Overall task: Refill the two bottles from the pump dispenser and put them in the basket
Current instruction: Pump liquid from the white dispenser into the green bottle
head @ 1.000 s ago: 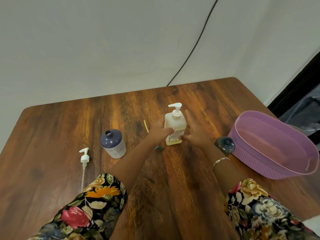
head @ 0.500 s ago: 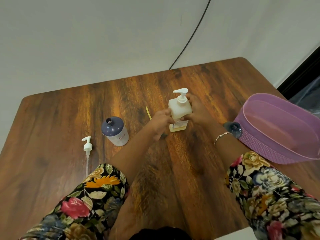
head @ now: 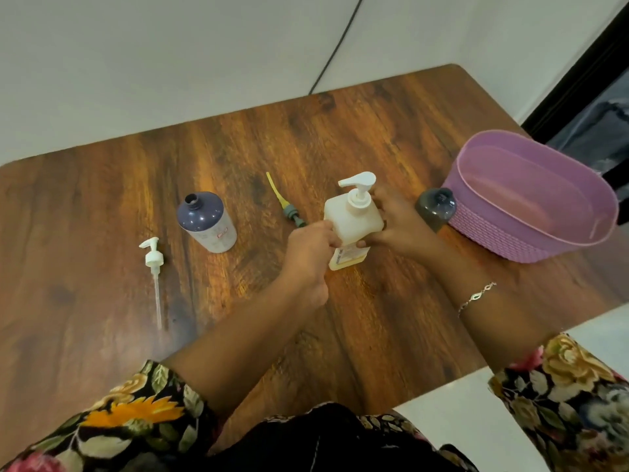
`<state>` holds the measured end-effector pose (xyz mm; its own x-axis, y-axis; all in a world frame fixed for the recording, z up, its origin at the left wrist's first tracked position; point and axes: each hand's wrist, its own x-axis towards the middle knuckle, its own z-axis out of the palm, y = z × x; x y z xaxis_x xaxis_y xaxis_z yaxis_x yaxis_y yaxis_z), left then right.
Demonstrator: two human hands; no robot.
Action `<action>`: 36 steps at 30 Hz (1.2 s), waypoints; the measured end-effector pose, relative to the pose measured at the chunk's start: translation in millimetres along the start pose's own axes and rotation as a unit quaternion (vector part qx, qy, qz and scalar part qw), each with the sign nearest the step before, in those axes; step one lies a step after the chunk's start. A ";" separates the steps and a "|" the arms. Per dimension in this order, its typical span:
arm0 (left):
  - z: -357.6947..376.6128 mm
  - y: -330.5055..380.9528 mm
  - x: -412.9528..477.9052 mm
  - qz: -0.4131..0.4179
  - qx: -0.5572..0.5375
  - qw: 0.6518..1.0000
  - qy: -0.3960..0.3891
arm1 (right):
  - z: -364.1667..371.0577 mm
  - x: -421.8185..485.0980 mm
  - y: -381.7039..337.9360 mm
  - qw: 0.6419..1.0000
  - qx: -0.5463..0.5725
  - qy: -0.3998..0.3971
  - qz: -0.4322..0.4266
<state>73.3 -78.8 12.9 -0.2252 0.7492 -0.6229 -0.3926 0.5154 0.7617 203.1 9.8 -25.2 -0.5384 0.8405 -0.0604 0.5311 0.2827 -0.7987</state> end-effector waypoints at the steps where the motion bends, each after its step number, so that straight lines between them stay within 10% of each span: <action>1: 0.2 -4.6 -5.7 -0.010 -0.010 1.000 0.019 | 1.7 -8.7 -0.3 1.000 0.000 -0.003 0.005; 36: -28.0 -56.9 -33.8 -0.016 0.021 0.998 0.064 | 43.4 -81.6 11.4 0.999 -0.038 0.018 0.013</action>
<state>78.2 -145.1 -14.4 -0.3268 0.6738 -0.6627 -0.3639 0.5575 0.7462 224.7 -75.7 -55.3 -0.5006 0.8637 -0.0590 0.5945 0.2934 -0.7486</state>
